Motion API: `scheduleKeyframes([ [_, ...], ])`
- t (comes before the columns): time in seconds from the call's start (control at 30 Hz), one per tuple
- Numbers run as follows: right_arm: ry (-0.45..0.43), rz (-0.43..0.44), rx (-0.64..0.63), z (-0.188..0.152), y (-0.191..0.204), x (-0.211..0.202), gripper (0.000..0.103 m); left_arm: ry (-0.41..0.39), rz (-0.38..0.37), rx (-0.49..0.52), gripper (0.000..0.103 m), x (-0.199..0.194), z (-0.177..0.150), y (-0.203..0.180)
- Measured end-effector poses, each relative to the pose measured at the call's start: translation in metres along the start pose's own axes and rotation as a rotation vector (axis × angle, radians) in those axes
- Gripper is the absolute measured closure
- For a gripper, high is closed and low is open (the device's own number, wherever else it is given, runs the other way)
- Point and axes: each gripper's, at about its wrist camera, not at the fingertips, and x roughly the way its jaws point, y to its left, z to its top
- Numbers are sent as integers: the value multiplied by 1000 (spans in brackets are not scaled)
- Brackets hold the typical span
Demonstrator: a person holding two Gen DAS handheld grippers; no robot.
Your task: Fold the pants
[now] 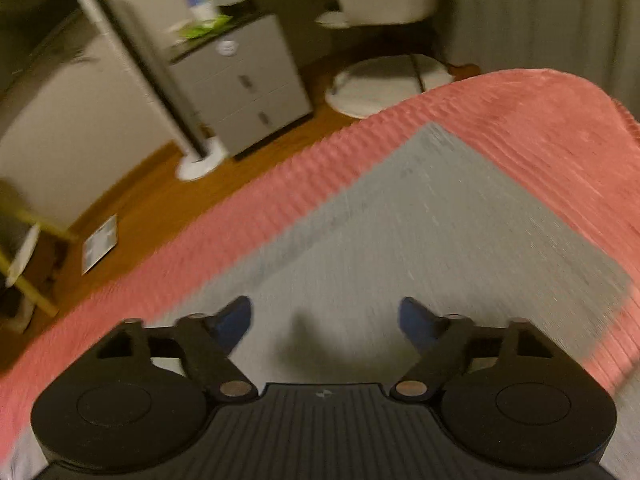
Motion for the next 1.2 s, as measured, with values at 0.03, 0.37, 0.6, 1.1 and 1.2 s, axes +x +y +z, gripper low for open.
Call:
scheduleKeyframes([
  [0.03, 10, -10, 47, 9, 3, 12, 39, -7, 6, 8, 0, 2, -1, -1],
  [0.37, -12, -135, 146, 22, 8, 74, 55, -31, 10, 21, 0, 5, -7, -2],
  [0.6, -84, -96, 143, 9, -4, 33, 97, -34, -19, 2, 0, 7, -7, 3],
  [1.1, -132, 37, 259, -185, -212, -121, 103, -164, -373, -104, 0, -43, 36, 25],
  [1.2, -110, 106, 336, -191, -238, -114, 100, -10, -500, -184, 10, -15, 60, 31],
])
